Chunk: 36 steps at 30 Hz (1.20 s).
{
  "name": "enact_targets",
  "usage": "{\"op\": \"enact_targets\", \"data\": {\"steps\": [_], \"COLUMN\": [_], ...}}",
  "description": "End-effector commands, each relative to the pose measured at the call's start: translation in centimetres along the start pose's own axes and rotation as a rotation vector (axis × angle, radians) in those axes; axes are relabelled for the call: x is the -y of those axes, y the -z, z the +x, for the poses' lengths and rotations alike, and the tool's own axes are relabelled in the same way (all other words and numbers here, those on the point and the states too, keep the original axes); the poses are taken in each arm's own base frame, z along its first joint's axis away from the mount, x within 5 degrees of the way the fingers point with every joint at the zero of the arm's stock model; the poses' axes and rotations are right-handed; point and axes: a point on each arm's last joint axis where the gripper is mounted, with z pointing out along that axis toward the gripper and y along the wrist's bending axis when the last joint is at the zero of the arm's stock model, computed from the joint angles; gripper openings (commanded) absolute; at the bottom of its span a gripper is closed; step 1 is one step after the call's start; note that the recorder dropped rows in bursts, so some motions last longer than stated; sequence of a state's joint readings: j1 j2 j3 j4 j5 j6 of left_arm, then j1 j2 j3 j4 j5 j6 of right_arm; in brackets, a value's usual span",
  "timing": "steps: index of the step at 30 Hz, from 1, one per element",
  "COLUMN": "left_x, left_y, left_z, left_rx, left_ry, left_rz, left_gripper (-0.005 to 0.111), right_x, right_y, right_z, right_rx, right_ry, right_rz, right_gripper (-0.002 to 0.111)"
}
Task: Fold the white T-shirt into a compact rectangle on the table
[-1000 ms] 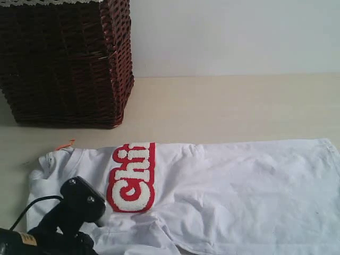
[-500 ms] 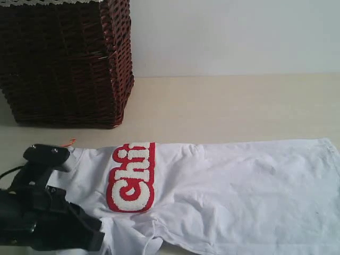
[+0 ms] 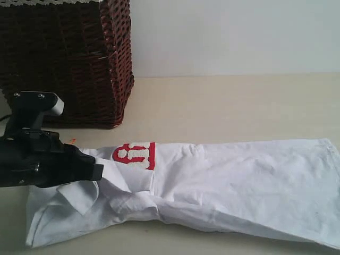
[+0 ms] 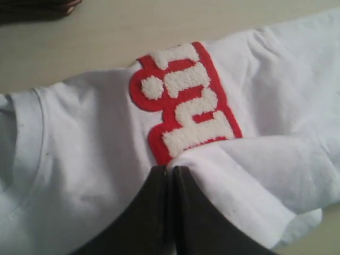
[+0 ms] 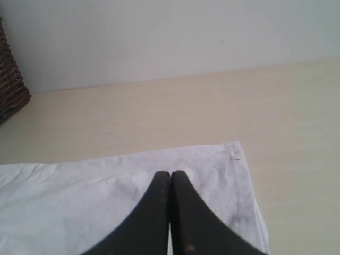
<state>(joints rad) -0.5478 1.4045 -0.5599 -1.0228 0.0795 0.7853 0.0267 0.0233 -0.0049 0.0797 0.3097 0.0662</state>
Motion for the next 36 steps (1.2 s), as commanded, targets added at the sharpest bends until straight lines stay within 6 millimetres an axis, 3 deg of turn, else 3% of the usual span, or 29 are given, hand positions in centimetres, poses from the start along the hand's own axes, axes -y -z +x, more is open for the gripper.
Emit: {"op": "enact_targets", "data": {"steps": [1,7,10,15,18,21,28,36], "left_x": [-0.8,-0.7,-0.9,-2.0,-2.0,-1.3,2.0,1.7], "left_y": [-1.6,-3.8,-4.0,-3.8,-3.8,-4.0,-3.0,-2.7], "left_z": [-0.4,-1.8,-3.1,-4.6,-4.7,-4.0,-1.7,2.1], "left_rx": [-0.036,-0.053,0.003,0.129,0.135,0.070,-0.177,-0.342], "left_ry": [-0.031,-0.050,-0.140,-0.215,-0.199,-0.148,-0.127,-0.178], "left_rz": [-0.026,-0.025,-0.061,-0.206,-0.214,-0.131,0.238,0.292], "left_gripper": [0.000,0.000,0.010,0.056,0.075,0.066,0.004,0.000], "right_x": [0.1,0.1,0.1,0.1,0.1,0.1,0.1,0.1], "right_y": [-0.1,-0.1,-0.1,-0.1,-0.1,-0.1,-0.1,-0.1], "right_z": [0.1,0.1,0.1,0.1,0.1,0.1,0.1,0.1], "right_rx": [-0.002,-0.002,-0.002,-0.002,-0.002,-0.002,-0.002,-0.002], "right_ry": [0.008,0.008,0.008,0.008,0.008,0.008,0.008,0.008], "right_rz": [0.006,0.006,0.006,0.006,0.006,0.006,0.006,0.006], "right_gripper": [0.000,0.000,0.000,0.000,0.000,0.000,0.000,0.000]}}
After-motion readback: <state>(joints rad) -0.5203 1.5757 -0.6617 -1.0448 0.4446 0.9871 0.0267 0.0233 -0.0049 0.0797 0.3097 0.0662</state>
